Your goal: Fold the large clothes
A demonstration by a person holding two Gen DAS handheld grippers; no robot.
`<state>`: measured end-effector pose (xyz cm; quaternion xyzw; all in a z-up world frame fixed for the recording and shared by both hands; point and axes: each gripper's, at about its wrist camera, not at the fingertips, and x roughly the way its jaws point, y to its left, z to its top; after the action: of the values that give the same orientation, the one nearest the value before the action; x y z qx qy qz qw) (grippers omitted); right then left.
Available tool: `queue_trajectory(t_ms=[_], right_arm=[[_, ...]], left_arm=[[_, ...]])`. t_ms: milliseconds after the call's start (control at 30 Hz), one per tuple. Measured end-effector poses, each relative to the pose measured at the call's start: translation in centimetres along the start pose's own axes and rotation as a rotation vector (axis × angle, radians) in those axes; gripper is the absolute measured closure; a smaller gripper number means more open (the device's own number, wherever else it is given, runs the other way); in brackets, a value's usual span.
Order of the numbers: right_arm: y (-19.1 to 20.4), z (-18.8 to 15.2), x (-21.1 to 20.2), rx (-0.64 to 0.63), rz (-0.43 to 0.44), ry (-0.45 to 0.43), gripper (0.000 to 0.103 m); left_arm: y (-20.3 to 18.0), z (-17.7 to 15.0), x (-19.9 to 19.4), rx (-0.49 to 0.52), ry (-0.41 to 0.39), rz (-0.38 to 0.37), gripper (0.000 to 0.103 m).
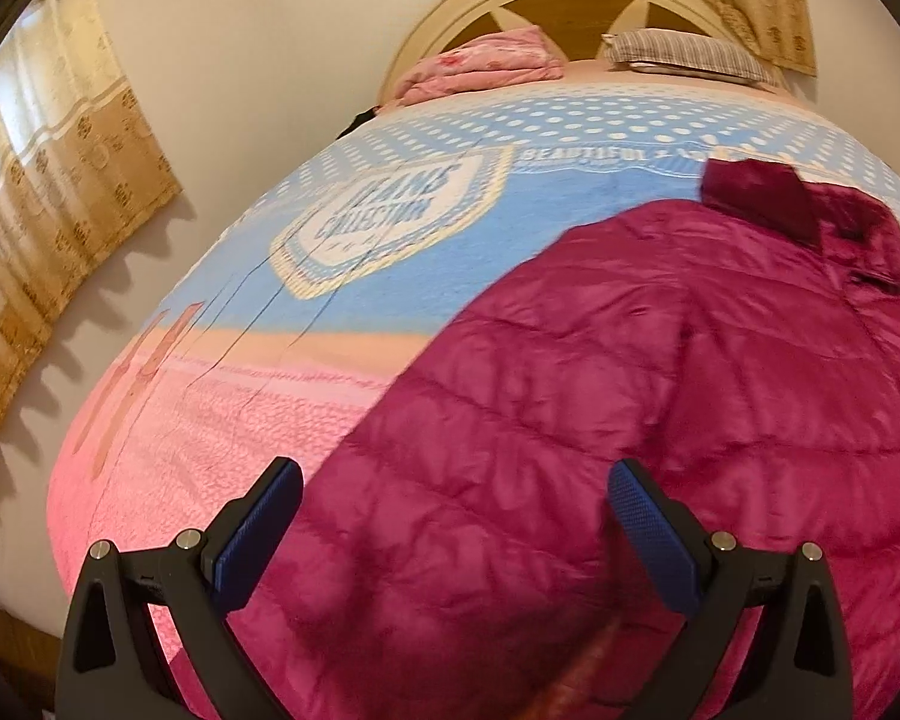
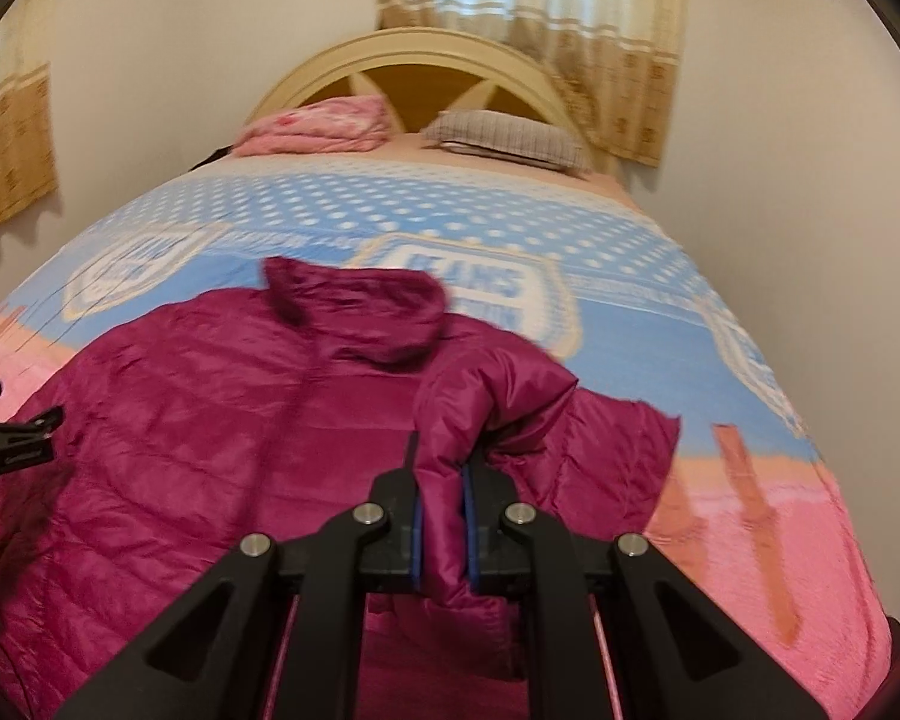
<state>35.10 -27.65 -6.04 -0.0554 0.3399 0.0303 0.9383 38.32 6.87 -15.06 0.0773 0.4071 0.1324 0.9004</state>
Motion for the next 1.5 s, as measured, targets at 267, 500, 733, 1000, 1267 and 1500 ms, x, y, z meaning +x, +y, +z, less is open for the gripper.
queue_trajectory(t_ms=[267,500,733,1000,1267,1500], right_arm=[[8.4,-0.6,3.8,-0.102,0.066,0.034,0.091],[12.4,-1.9,7.9,-0.124,0.106,0.093,0.084],[14.2,-2.1,6.0,-0.131,0.212,0.085,0.044],[14.4,-1.6,1.5,-0.114,0.3,0.016,0.045],[4.9,-0.9,0.5,0.052,0.198,-0.031,0.055],[-8.6,-1.8,4.3,0.278,-0.053,0.025,0.056]], left_arm=[[2.4,-0.4,1.0,-0.015,-0.01,0.042,0.001],[3.6,-0.9,1.4,-0.034,0.004,0.052,0.001],[5.4,-1.1,0.0,-0.104,0.002,0.085,0.001],[5.1,-0.5,-5.0,-0.196,-0.057,0.127,0.001],[-2.0,2.6,-8.8,-0.162,-0.136,0.063,0.001],[-12.7,5.0,-9.1,-0.019,-0.18,0.043,0.001]])
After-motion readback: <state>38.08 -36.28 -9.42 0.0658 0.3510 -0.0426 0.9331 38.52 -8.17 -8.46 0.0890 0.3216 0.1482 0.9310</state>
